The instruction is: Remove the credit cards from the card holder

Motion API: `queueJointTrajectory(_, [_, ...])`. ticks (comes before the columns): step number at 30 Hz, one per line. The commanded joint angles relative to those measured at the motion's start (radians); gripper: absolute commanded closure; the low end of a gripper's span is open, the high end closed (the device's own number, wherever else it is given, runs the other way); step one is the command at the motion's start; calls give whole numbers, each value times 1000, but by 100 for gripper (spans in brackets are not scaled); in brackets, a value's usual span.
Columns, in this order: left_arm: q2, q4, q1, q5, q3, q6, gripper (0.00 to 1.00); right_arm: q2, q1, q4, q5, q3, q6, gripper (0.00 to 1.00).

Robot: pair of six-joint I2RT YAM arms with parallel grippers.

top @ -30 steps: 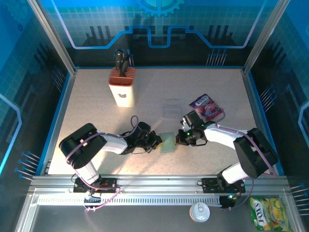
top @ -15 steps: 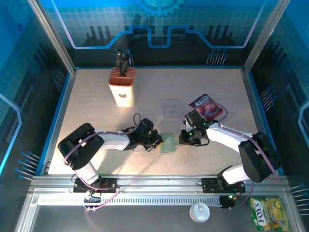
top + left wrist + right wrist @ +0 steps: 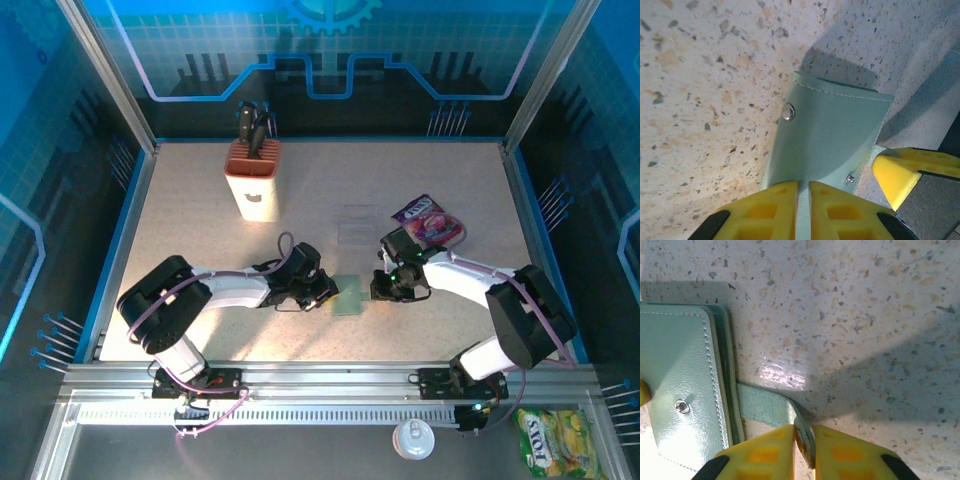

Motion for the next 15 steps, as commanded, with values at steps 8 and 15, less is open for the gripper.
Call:
queueJointTrajectory(8, [-18, -57, -7, 1, 2, 18, 87, 35, 2, -27, 55, 20, -21, 100])
queueJointTrajectory(15, [-51, -61, -6, -4, -2, 27, 77, 2, 25, -72, 77, 55, -21, 100])
